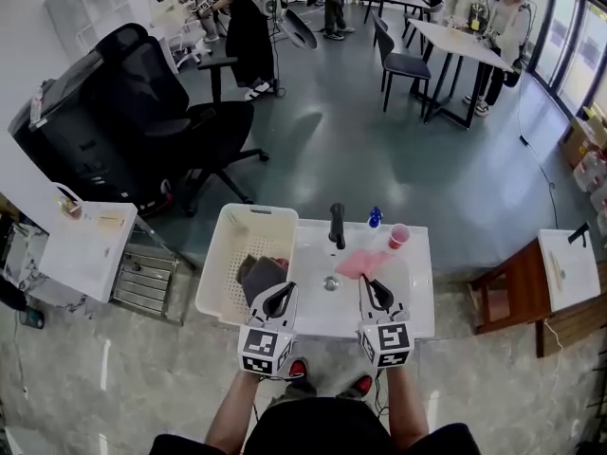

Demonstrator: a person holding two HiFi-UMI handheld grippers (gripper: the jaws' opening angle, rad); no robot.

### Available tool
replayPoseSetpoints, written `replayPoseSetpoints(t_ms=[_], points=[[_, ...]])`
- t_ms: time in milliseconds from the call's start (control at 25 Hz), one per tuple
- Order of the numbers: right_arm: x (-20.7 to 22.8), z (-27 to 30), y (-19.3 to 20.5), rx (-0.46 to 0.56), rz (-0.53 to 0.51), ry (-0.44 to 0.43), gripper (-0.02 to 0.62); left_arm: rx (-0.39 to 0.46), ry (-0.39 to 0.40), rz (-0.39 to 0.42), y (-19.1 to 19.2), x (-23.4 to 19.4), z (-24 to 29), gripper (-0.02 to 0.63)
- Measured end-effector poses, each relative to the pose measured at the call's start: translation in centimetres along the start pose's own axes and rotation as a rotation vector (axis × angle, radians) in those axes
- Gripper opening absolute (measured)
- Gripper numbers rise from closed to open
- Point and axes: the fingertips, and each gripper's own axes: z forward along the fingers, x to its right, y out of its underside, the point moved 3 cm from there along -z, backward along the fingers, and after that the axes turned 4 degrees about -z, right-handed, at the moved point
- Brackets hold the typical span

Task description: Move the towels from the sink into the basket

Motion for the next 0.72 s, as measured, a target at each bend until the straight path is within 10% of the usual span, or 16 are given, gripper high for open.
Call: replayPoseSetpoints(t_ms=[720], points=[[-13.7, 7.5, -1.1, 0.003, -0.031, -0.26, 0.038, -0.007, -0.201, -0.066, 2.9, -10.7, -8.2, 0.008]])
